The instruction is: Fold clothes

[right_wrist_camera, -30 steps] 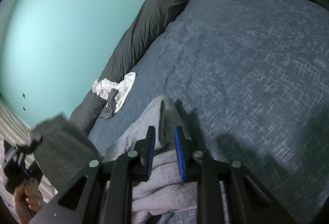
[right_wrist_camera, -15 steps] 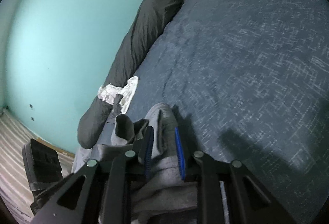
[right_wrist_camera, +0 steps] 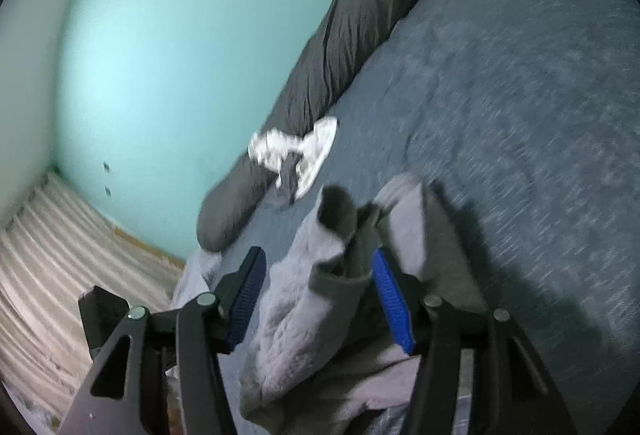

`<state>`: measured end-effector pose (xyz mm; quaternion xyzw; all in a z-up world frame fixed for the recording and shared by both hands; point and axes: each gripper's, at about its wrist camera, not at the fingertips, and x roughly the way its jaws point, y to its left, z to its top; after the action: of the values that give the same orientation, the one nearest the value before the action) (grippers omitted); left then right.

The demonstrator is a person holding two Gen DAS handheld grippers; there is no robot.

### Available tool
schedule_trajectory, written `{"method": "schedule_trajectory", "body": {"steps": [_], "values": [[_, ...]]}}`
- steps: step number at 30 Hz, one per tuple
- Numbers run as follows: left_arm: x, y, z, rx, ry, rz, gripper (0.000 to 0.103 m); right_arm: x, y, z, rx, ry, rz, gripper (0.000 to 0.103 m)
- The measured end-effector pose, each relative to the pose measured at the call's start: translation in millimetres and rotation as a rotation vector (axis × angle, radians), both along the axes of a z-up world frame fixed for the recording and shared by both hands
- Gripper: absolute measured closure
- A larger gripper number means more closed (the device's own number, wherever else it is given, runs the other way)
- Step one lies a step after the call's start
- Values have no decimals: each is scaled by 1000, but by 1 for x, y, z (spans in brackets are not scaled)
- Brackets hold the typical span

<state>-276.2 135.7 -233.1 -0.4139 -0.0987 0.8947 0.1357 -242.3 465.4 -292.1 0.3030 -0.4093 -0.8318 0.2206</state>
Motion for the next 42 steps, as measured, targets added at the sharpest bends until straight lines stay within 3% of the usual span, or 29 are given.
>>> {"method": "schedule_trajectory", "body": {"steps": [6,8,11,16,20,28,36,42], "values": [[6,-14,-29,-28,-36,16,48,-14,-26,-21,52,-109,44,45],[7,-14,-35,-32,-46,14,45,-17,-30,-25,72,-115,53,65],[8,-14,-42,-29,-56,12,41,-19,-30,-28,68,-97,48,83],[11,-9,-42,-33,-50,-2,36,-5,-27,1,129,61,7,89],[9,-2,-40,-36,-48,-16,33,10,-14,13,165,132,-59,90],[4,11,-56,-97,-96,-34,32,-4,8,-51,120,-140,-123,90],[8,8,-65,-85,-108,-8,24,5,22,-50,88,-171,-160,85],[16,0,-64,-79,-88,23,20,10,31,-28,99,-101,-236,80]]}}
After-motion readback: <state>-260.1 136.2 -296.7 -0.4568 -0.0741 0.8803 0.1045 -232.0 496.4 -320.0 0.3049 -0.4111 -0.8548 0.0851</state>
